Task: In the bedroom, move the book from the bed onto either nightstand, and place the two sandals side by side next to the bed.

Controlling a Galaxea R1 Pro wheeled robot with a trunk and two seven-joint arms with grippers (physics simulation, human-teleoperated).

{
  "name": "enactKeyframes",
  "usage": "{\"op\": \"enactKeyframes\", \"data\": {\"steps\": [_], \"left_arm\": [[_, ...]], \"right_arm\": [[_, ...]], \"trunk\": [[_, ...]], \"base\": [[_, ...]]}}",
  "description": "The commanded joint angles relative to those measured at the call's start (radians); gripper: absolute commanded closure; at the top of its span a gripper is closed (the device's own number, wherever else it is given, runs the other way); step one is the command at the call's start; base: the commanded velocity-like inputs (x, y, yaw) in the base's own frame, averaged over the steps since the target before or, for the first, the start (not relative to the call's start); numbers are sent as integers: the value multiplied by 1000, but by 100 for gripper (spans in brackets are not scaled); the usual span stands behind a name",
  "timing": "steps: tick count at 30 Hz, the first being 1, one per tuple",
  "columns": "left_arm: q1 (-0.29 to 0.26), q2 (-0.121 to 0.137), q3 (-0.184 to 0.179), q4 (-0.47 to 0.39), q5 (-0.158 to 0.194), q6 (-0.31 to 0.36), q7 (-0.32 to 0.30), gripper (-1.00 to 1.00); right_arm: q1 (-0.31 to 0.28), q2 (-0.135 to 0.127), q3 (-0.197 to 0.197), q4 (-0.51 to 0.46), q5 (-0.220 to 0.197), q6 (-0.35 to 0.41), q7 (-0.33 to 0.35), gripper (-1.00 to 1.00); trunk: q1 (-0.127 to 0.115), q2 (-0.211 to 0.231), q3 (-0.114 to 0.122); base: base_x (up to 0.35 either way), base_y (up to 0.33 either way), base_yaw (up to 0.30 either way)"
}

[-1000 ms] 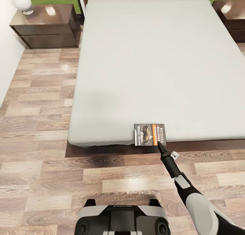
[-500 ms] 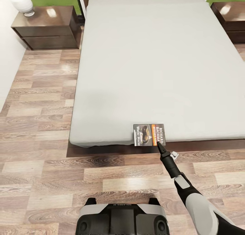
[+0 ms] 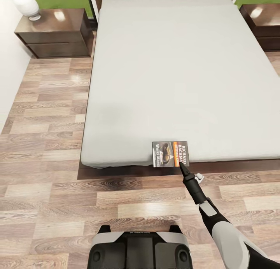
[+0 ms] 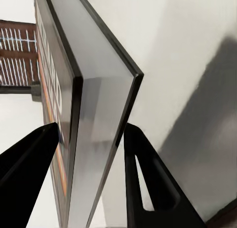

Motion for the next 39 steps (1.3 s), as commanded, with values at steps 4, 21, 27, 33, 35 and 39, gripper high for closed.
{"op": "enactKeyframes", "data": {"steps": [4, 21, 27, 33, 35, 39], "left_arm": [[0, 0, -8, 1, 7, -3, 2, -100], [0, 0, -8, 1, 7, 2, 11, -100], [0, 0, -8, 0, 5, 4, 38, -100], [0, 0, -7, 0, 5, 4, 51, -100], [0, 0, -7, 0, 5, 4, 52, -100], [0, -1, -7, 0, 4, 3, 53, -100]], "right_arm": [[0, -1, 6, 2, -2, 12, 40, 100], [0, -7, 12, -14, -3, 113, 59, 100], [0, -7, 12, -36, 0, 188, 59, 100], [0, -7, 13, -46, 3, 221, 59, 100], [0, -6, 13, -46, 3, 224, 59, 100], [0, -2, 15, -46, 4, 228, 61, 100]], "trunk": [[-15, 28, 12], [-80, 147, 66], [-103, 189, 84], [-126, 231, 103], [-134, 245, 109], [-149, 273, 122]], "base": [[0, 0, 0], [0, 0, 0], [0, 0, 0], [0, 0, 0], [0, 0, 0], [0, 0, 0]]}}
